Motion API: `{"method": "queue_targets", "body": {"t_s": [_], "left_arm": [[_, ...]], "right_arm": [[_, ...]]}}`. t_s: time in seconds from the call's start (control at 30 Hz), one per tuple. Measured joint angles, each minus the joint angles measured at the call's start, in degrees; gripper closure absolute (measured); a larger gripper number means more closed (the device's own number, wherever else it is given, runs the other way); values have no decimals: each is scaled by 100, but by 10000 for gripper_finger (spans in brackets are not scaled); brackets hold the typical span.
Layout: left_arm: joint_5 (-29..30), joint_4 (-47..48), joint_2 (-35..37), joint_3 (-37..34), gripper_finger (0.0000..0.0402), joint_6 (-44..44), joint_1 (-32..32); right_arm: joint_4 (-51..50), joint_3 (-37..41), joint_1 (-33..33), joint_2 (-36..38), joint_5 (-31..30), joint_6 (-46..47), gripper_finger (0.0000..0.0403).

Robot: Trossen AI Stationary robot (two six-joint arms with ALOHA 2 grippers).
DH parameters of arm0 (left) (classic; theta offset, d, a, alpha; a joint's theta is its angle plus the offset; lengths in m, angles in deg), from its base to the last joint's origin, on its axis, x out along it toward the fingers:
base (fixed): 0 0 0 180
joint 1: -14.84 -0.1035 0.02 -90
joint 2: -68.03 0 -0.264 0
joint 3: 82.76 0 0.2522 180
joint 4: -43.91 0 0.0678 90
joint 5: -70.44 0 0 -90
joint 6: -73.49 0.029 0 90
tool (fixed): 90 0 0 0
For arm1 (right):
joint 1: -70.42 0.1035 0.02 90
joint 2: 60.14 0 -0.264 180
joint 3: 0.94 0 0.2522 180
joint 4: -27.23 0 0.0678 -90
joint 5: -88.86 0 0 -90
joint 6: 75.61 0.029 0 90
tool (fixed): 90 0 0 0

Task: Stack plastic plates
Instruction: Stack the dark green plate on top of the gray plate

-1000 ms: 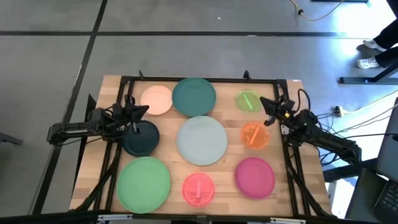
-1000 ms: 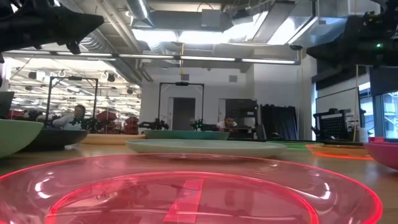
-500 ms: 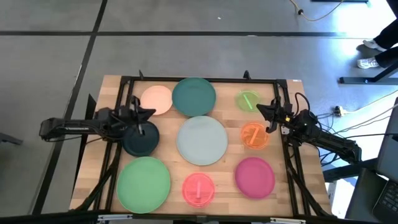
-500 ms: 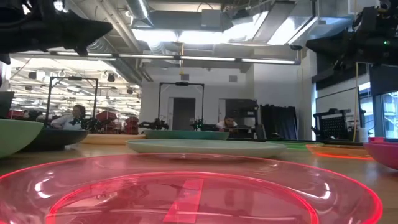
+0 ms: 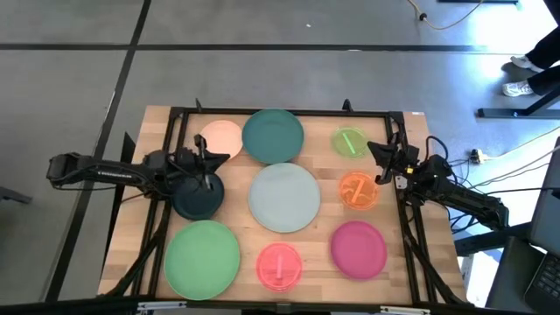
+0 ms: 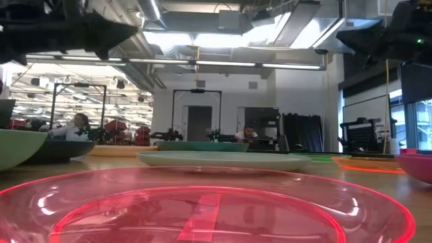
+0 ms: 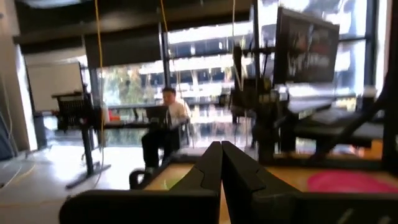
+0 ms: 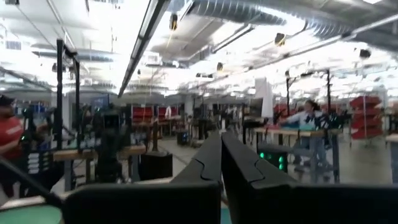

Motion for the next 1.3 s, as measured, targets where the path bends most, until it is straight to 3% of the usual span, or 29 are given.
{"method": "queue_targets", "body": {"t_s": [0.13, 0.4, 0.7, 0.87, 1.03, 1.3], "left_arm": [[231, -353, -599, 66, 401, 412, -7], [323, -401, -1897, 749, 401, 520, -344], [281, -254, -3332, 1652, 401, 538, -636], [643, -216, -3695, 2196, 401, 306, -678], [774, 1575, -3949, 3077, 372, -14, -1021], [-199, 4693, -4525, 4822, 253, -461, -1675]], "right_arm": [[189, 0, 0, 0, -2, -174, 401], [1092, 0, 0, -242, -249, -1537, 401], [1366, 0, 0, -790, -459, -1620, 401], [1462, -10, 0, -901, -449, -1557, 400], [1425, -108, 0, -903, -392, -1422, 401], [1234, -138, 0, -903, -466, -1286, 400]]}}
